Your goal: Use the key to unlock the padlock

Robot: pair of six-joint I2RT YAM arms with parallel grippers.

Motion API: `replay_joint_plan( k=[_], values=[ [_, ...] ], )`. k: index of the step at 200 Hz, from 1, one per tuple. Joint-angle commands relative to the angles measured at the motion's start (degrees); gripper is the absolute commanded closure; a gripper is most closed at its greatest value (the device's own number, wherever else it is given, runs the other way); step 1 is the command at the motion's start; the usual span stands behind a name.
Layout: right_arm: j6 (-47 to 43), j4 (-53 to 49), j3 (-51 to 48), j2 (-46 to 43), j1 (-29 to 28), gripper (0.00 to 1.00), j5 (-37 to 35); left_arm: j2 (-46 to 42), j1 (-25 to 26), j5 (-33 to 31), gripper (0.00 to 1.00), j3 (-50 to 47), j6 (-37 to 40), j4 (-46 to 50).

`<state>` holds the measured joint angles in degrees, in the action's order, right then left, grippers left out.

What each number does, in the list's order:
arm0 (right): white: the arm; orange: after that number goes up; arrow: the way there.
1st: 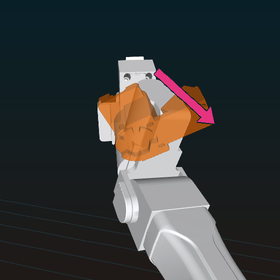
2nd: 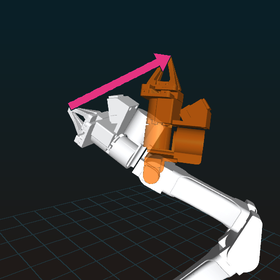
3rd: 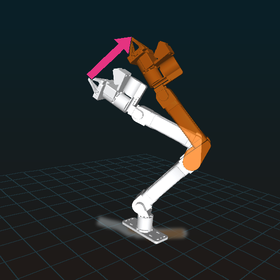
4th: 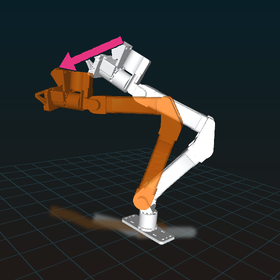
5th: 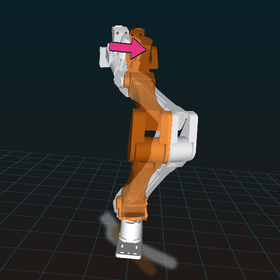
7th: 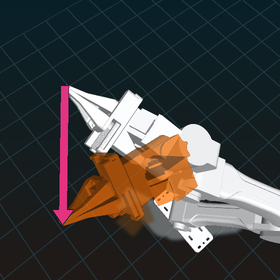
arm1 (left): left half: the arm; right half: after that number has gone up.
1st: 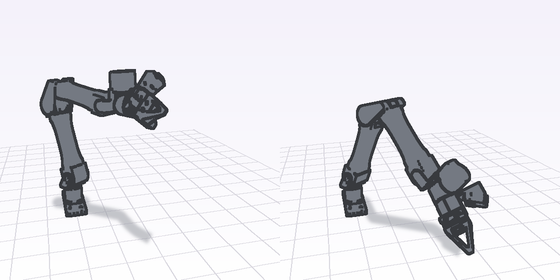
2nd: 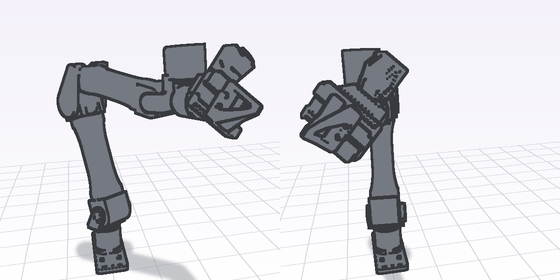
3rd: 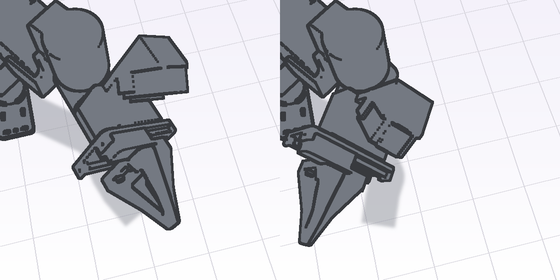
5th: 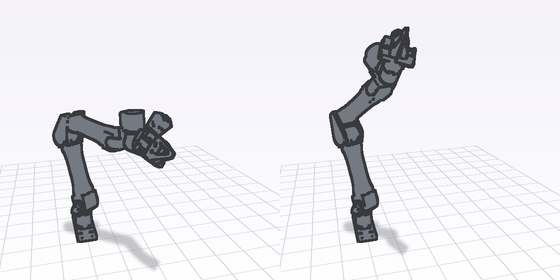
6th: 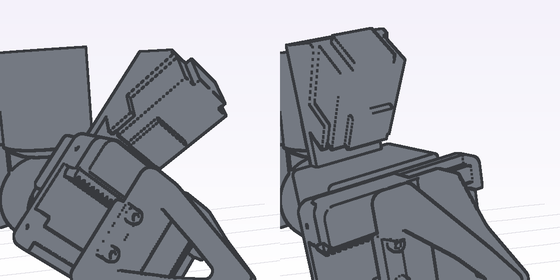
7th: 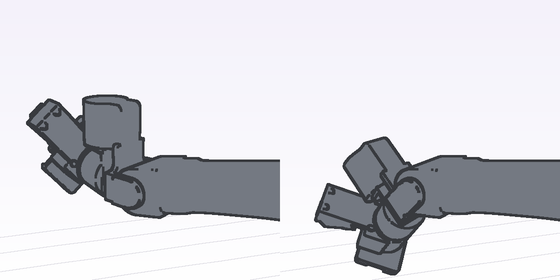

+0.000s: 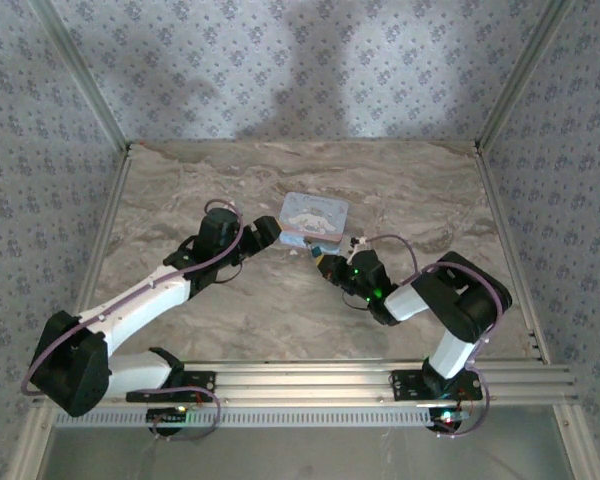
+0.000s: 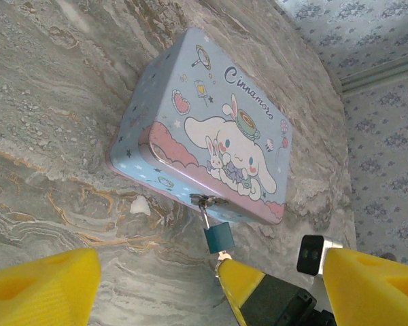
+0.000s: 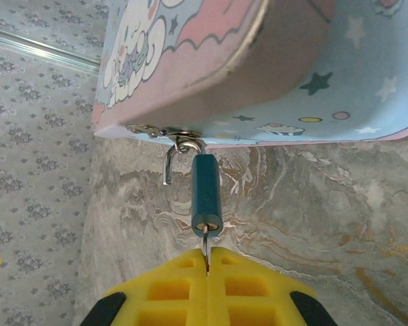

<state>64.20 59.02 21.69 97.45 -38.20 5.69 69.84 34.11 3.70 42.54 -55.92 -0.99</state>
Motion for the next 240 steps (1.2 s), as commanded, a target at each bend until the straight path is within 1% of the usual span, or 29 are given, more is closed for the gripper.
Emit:
replay_joint_plan(
  k=[1, 78, 94, 116, 137, 148, 177, 190, 218, 240],
  values=[
    [4.3, 0.4, -1.3, 1.3, 0.4, 1.00, -2.4, -1.2, -0.3, -0.8, 0.15, -0.5, 1.0, 1.4],
    [8.2, 5.5, -1.4, 5.2, 0.7, 1.00, -0.6, -0.6, -0.4, -0.8, 0.15, -0.4, 0.7, 1.9],
    [8.2, 5.8, -1.2, 5.5, 0.7, 0.96, -0.3, -0.6, -0.4, -0.8, 0.15, -0.4, 0.6, 2.0],
    [8.1, 5.0, -1.0, 5.3, 0.7, 0.94, -0.5, -0.5, -0.4, -0.8, 0.15, -0.3, 0.5, 2.1],
    [7.9, 4.6, -1.1, 5.2, 0.7, 0.89, -0.7, -0.4, -0.4, -0.6, 0.15, -0.3, 0.5, 2.1],
    [7.8, 4.4, -1.1, 5.1, 0.7, 0.84, -0.7, -0.4, -0.4, -0.6, 0.15, -0.3, 0.4, 2.1],
    [7.8, 4.0, -1.2, 5.0, 0.8, 0.81, -0.9, -0.5, -0.4, -0.6, 0.15, -0.3, 0.3, 2.2],
    [7.5, 3.5, -1.2, 4.8, 0.8, 0.78, -0.9, -0.4, -0.4, -0.6, 0.15, -0.2, 0.4, 2.3],
    [6.3, 0.9, -1.4, 3.2, 0.8, 0.64, -1.7, -0.3, -0.4, -0.9, 0.14, -0.2, 0.5, 2.6],
    [4.7, -1.8, -1.6, 1.1, 0.9, 0.58, -2.6, 0.0, -0.7, -1.0, 0.14, -0.5, 0.6, 3.1]
  ],
)
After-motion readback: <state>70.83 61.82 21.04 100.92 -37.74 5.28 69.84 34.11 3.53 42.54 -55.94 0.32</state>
